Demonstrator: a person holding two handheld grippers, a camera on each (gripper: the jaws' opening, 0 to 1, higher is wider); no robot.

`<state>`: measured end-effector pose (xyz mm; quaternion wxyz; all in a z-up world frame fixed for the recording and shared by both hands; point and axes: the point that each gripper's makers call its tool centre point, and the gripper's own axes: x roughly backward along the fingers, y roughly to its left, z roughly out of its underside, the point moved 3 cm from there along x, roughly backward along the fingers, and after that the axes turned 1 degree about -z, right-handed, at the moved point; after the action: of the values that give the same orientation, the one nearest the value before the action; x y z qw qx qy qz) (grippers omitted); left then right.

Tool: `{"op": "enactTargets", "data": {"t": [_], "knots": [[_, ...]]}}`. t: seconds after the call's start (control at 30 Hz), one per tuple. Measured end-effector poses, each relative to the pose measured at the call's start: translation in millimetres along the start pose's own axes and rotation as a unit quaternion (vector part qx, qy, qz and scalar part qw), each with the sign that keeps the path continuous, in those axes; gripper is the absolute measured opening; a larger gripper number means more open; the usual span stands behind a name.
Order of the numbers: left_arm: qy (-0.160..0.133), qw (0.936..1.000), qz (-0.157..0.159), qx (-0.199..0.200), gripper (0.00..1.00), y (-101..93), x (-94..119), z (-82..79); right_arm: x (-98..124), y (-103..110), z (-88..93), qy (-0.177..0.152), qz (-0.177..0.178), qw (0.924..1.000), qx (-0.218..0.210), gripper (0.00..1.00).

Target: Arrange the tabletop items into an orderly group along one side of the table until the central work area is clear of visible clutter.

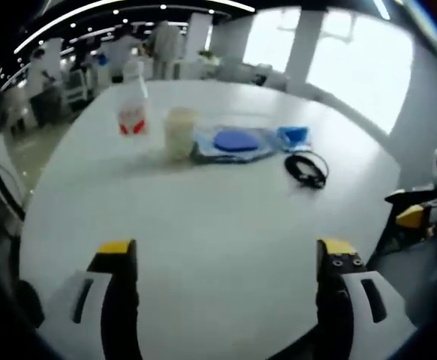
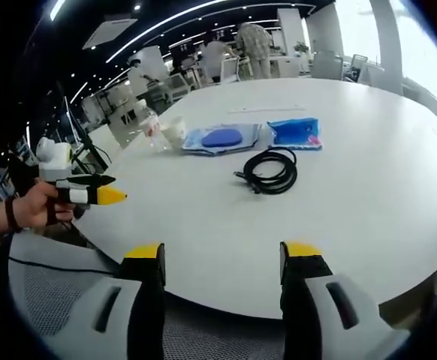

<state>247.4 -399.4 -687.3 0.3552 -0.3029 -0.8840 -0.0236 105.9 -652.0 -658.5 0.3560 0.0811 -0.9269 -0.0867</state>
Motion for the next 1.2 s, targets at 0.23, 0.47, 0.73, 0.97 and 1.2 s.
{"op": "enactTargets", "data": {"t": [0.23, 0.47, 0.73, 0.97, 1.2], "knots": [[-0.017, 0.9998, 0.000, -0.008, 0.95, -1.2, 2, -7.1, -5, -12, 4.4, 0.030, 0.011, 0.9995, -0.002, 0.62], [-0.027, 0.9996, -0.003, 0.007, 0.95, 2.3, 5, -9.6, -17, -28, -16.5, 0.034, 0.002, 0.9994, 0.008, 0.62], [-0.039, 0.9989, -0.014, 0.022, 0.95, 11.5, 10, -13.7, -44, -52, -43.8, 0.058, 0.011, 0.9971, 0.047, 0.62], [-0.036, 0.9989, -0.016, 0.023, 0.94, 12.7, 11, -13.1, -71, -70, -71.2, 0.063, 0.009, 0.9960, 0.062, 0.62], [-0.036, 0.9987, -0.022, 0.027, 0.93, 16.3, 12, -11.6, -98, -96, -89.5, 0.064, 0.034, 0.9957, 0.058, 0.62]]}}
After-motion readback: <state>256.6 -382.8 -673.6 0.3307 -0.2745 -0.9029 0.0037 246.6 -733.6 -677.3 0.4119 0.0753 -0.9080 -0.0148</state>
